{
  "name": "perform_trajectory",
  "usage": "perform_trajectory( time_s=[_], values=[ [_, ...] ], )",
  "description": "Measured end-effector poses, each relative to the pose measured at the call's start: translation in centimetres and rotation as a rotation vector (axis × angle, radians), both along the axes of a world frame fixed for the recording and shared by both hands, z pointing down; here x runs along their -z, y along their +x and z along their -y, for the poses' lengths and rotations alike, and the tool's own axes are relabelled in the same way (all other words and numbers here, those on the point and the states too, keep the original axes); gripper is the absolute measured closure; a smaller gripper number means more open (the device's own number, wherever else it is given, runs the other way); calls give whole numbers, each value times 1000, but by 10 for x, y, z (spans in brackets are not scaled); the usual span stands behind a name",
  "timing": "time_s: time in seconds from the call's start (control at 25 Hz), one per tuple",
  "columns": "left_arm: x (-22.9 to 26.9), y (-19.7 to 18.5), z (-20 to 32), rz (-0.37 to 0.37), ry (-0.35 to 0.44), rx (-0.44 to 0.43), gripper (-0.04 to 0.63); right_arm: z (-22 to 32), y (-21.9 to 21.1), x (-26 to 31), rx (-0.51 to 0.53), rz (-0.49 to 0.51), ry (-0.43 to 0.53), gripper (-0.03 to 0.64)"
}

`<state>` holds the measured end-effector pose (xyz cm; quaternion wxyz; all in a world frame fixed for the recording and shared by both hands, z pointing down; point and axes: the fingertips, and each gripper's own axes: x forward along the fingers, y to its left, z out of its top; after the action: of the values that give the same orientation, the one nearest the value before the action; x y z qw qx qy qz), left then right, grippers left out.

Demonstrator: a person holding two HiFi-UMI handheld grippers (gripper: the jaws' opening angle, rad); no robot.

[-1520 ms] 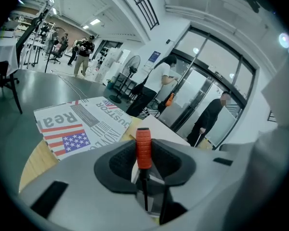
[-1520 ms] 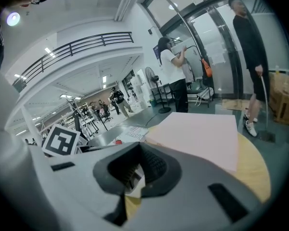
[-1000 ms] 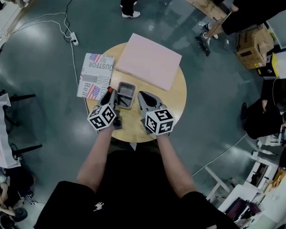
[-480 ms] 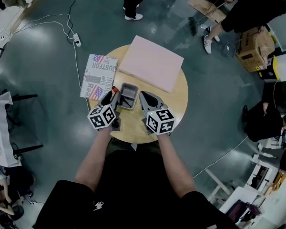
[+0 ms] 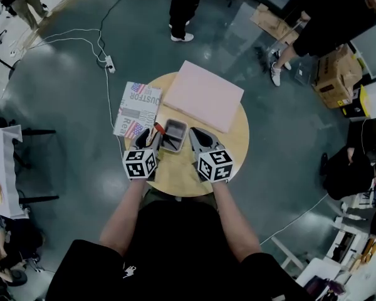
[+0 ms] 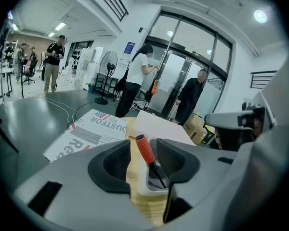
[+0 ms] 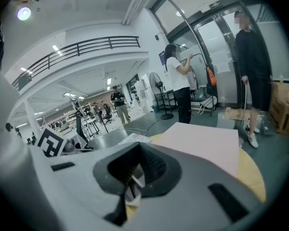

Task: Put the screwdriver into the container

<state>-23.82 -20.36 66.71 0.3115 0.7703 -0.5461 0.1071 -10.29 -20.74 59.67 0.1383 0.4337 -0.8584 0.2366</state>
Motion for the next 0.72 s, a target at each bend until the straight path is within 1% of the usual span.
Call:
perform_trajectory(
  time_s=[0.08,0.16,0.24,0.32,0.4,0.56,0.72],
  values=[
    [13,-3,-4,34,23,-7,433,0,2,6,13,-1,15,615],
    [28,-5,-8,66,50,-10,459,0,3,16,34,5,37,615],
    [44,-7,-13,94,73,6,485,-1,5,27,64,9,60,615],
    [59,-10,-17,119,94,41,549,-2,7,36,103,3,82,615],
    [73,-9,-22,139,111,71,588,-5,11,44,147,-3,101,615],
    [100,3,-32,187,154,98,592,-16,24,64,218,-3,143,615],
    [129,21,-49,209,220,128,592,-35,48,83,246,10,177,615]
  ],
)
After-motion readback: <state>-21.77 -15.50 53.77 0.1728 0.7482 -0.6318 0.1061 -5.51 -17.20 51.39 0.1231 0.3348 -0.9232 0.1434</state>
